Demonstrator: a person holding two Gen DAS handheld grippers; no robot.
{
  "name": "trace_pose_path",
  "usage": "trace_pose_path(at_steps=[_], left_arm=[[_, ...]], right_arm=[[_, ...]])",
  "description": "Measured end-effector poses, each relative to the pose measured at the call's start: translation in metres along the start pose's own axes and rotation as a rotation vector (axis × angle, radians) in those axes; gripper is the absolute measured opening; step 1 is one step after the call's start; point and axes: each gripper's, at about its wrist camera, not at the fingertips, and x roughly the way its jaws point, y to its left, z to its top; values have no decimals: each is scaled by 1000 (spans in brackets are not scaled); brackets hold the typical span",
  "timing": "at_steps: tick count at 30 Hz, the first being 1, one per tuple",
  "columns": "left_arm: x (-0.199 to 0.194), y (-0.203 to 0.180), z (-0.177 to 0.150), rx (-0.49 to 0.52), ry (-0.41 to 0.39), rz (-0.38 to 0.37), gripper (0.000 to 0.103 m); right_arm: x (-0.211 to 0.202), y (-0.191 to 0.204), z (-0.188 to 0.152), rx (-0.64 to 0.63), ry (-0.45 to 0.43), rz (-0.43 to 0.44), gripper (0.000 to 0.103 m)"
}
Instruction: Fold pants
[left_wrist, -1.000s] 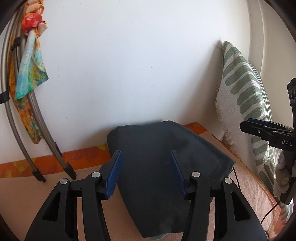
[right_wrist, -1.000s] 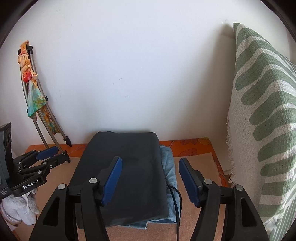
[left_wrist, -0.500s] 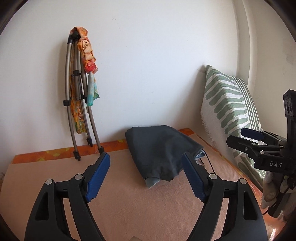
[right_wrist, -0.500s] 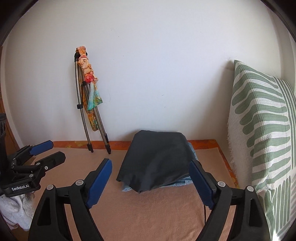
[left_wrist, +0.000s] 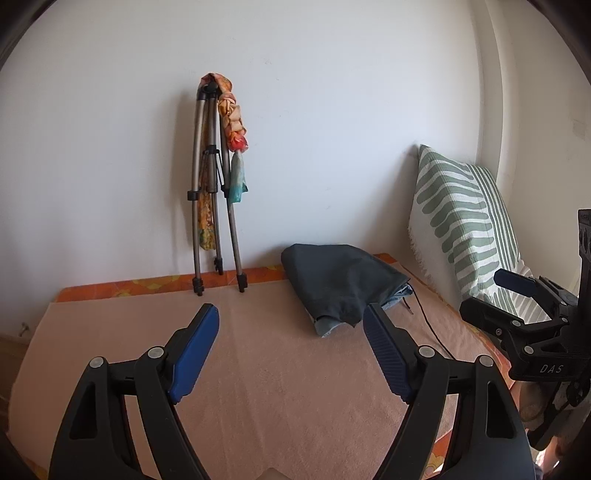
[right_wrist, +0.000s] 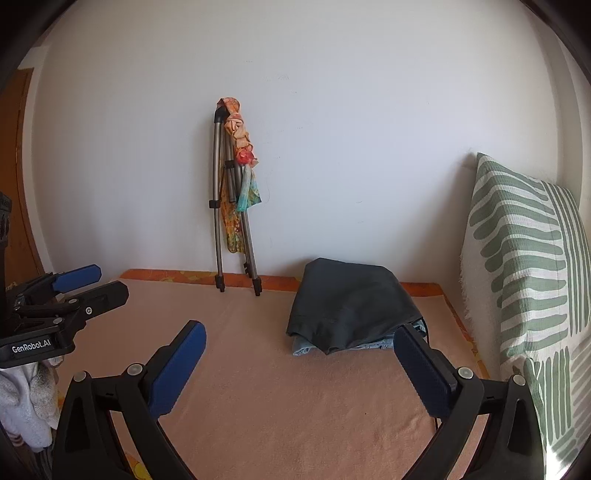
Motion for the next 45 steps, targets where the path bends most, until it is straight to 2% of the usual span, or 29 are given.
trace_pose_path(at_steps=[5,10,16,20,25,29,34,45], left_arm=[[-5,27,1,28,11,73,81],[-20,76,-2,20,7,192,81],[-28,114,-42,-17,66,246,81],[-28,116,-73,-48,91,236,81],[-23,106,-93,-61,102,207,81],[-12,95,-95,-33,114,191,81],[-7,83,-97,-12,113,176,81],[2,64,-106,17,149,116,81]], right_arm=[[-1,5,-16,-6,21,-17,103],[9,-11,-31,26,52,-75,103],[17,-28,-55,113,69,-91,103],[25,-22,-75,143,84,-94,103],[35,0,-93,91,93,-109,103],[34,14,-97,25,66,-143,103],[33,14,-99,66,51,-136,103],[33,24,-99,66,53,-151,103]])
